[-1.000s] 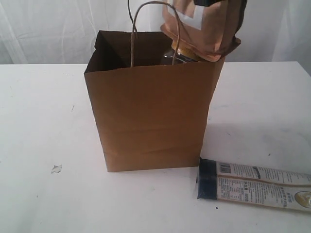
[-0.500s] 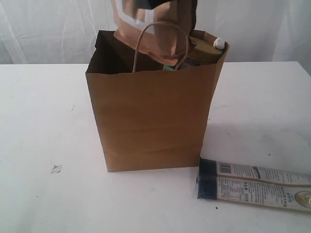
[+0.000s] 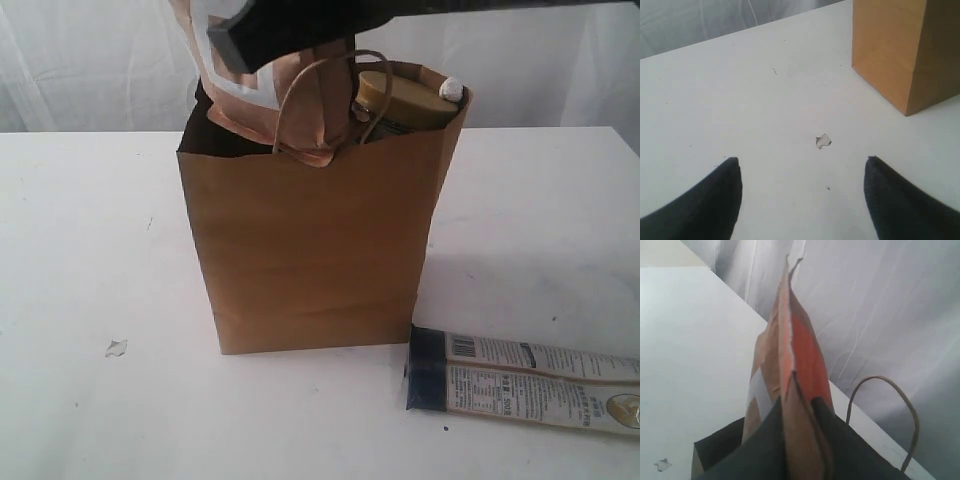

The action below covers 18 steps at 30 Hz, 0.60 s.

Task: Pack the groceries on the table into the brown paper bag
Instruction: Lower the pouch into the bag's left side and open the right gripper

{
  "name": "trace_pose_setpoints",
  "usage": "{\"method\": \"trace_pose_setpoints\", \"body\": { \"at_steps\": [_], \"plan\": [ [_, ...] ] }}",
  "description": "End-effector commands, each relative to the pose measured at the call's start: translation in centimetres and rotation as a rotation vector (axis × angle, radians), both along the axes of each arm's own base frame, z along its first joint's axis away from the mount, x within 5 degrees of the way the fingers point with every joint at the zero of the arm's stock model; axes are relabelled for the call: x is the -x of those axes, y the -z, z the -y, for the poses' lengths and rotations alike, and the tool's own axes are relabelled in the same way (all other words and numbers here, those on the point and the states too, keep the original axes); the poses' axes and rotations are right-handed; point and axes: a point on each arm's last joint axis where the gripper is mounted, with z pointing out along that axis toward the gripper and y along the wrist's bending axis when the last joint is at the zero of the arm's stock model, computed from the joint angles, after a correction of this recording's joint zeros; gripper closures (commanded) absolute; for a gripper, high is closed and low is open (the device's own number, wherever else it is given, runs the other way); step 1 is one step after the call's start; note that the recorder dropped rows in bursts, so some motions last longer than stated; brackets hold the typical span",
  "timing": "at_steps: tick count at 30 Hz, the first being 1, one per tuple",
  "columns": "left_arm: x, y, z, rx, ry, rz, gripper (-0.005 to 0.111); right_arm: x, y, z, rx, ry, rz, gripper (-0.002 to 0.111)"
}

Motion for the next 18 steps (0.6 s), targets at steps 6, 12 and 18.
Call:
{"method": "trace_pose_setpoints", "body": {
  "at_steps": [6, 12, 18],
  "plan": [
    [0.0, 0.1, 0.0, 0.016, 0.001, -0.001, 0.036, -0.7, 0.0, -0.7, 0.059, -0.028, 0.082, 0.108],
    [0.0, 0.1, 0.0, 0.016, 0.001, -0.001, 0.036, -1.2, 0.4, -1.2, 0.095, -0.034, 0.092, 0.108],
    [0.0, 0.1, 0.0, 0.016, 0.001, -0.001, 0.036, -1.2, 0.2, -1.2, 0.167, -0.055, 0.15, 0.108]
  ]
}}
